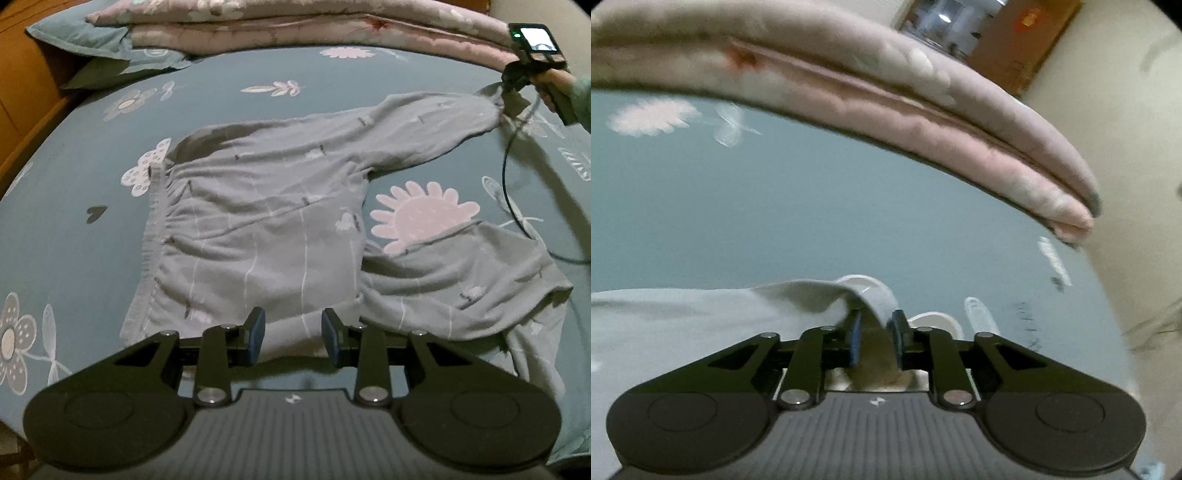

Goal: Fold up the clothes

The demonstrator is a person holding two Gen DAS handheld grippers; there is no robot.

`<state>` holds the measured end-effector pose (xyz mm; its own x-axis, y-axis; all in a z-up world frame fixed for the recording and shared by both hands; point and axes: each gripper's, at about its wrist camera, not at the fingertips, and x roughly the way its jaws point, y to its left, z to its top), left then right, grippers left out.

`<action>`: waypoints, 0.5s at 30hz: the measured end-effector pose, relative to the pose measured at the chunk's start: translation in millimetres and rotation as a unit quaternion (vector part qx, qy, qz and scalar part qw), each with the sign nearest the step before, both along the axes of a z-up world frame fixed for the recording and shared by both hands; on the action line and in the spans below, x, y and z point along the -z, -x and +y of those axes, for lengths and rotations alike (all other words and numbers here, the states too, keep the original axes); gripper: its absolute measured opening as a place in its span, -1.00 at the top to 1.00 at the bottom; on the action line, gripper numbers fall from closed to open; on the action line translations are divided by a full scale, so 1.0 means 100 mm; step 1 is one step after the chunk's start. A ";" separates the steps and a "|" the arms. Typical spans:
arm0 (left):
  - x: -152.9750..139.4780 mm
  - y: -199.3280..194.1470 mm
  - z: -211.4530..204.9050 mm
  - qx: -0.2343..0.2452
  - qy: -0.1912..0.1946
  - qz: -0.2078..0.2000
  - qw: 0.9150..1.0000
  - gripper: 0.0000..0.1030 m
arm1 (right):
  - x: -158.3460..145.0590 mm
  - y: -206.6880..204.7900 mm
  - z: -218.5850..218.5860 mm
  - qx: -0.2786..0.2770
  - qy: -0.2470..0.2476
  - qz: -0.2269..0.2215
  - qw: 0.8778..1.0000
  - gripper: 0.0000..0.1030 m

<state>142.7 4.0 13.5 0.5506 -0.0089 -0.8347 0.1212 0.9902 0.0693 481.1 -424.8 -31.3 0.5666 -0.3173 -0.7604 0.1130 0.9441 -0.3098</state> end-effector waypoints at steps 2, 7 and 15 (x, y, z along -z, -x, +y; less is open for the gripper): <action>-0.01 -0.04 0.00 0.010 0.003 -0.008 1.000 0.34 | -0.18 0.27 0.01 -0.024 -0.002 -0.018 1.000 0.46; 0.00 -0.08 -0.02 0.046 0.016 -0.018 0.999 0.25 | -0.67 0.91 -0.25 -0.042 -0.013 -0.041 0.998 0.42; 0.07 0.06 -0.05 0.104 0.017 -0.030 0.994 0.25 | -1.08 1.84 -0.32 -0.058 -0.031 -0.040 0.997 0.27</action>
<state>136.3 -0.6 6.2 0.5820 -0.1552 -0.7983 0.3203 0.9460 0.0496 297.3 -457.0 77.1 0.6559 -0.2001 -0.7279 0.0242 0.9693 -0.2446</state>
